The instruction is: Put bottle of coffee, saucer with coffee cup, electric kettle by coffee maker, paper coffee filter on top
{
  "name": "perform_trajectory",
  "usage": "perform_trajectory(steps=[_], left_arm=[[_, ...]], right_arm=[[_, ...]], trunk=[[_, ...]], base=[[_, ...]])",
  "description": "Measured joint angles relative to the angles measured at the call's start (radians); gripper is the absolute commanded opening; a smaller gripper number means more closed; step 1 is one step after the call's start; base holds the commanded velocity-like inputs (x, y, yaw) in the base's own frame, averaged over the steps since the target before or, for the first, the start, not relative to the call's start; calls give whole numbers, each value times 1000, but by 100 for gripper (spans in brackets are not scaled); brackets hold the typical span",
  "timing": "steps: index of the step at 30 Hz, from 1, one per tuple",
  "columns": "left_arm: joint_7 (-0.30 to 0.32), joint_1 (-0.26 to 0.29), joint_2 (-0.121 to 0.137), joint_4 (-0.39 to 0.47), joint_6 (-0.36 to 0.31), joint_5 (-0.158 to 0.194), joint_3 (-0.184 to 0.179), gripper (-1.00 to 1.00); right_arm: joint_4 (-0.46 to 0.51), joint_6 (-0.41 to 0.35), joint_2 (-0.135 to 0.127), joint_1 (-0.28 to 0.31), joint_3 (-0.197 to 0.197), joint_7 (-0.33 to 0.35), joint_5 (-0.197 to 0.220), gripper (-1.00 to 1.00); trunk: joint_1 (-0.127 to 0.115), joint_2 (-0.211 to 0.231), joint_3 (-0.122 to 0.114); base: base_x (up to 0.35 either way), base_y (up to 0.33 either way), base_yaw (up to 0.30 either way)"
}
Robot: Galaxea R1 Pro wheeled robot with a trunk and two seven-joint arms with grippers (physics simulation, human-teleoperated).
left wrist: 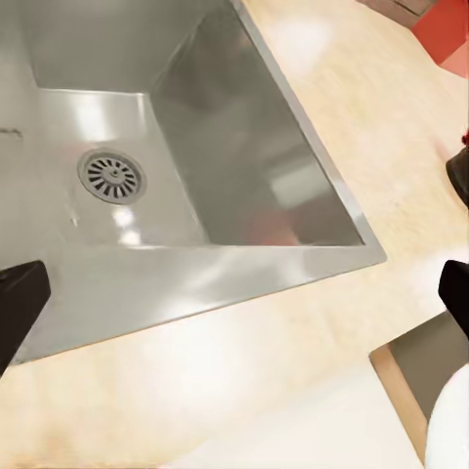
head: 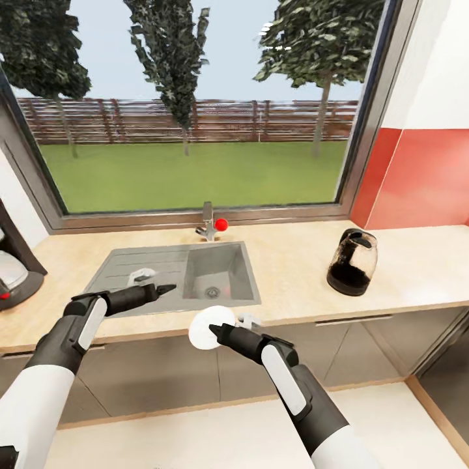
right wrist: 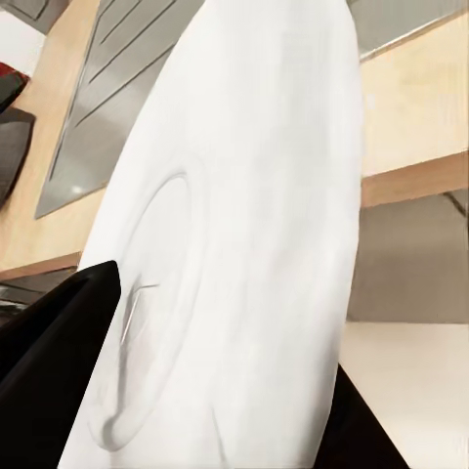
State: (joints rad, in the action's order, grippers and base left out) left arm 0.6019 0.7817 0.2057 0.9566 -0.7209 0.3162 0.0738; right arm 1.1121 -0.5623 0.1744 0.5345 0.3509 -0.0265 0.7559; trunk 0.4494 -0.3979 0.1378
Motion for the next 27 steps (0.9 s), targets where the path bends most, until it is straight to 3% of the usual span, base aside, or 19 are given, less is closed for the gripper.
perform_trajectory(steps=[9, 21, 24, 27], left_arm=[[0, -6, -1, 29, 0, -4, 1, 100], [4, -19, 6, 29, 0, 0, 4, 100], [11, -40, 35, 27, 5, 2, 29, 100], [65, -111, 61, 19, 11, 0, 103, 100]], right_arm=[[1, 0, 0, 0, -1, 0, 0, -100], [1, 0, 0, 0, -1, 0, 0, -100], [1, 0, 0, 0, -1, 0, 0, -100], [1, 0, 0, 0, -1, 0, 0, -100]], trunk=[[0, 0, 0], [0, 0, 0], [0, 0, 0], [0, 0, 0]], base=[[-166, 0, 277], [-12, 0, 277], [0, 0, 277], [0, 0, 277]])
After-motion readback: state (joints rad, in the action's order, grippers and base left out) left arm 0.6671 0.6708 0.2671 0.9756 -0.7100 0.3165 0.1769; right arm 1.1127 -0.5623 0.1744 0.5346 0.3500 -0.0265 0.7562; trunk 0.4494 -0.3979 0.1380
